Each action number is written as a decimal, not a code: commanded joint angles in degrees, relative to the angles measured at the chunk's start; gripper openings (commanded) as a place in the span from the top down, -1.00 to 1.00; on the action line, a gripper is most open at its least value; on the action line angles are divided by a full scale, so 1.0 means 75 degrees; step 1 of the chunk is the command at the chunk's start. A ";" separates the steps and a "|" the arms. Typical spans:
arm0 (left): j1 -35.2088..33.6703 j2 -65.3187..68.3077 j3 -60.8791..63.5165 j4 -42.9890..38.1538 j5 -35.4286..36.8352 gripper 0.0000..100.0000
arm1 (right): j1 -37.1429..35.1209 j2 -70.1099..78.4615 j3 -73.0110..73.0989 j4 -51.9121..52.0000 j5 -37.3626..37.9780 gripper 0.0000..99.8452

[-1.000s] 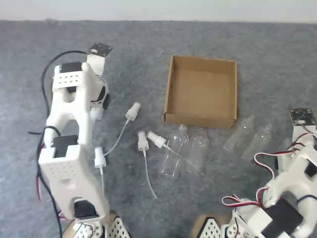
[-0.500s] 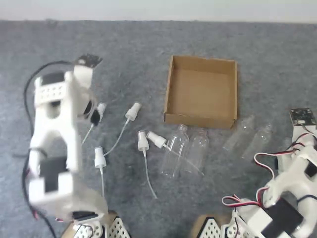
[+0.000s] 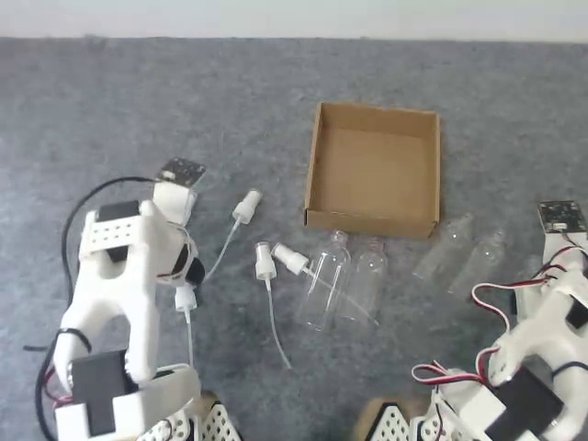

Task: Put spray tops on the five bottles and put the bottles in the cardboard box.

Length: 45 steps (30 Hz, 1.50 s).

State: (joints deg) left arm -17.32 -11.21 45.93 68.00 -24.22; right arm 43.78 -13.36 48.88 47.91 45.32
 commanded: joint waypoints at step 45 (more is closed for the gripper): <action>0.2051 0.1758 -0.1952 -0.1934 0.0633 0.97 | 0.0123 0.0018 0.0141 0.0018 0.0621 0.90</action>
State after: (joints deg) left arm -2.29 -0.48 31.78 56.57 -20.09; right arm 43.78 -13.36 49.05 47.91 49.19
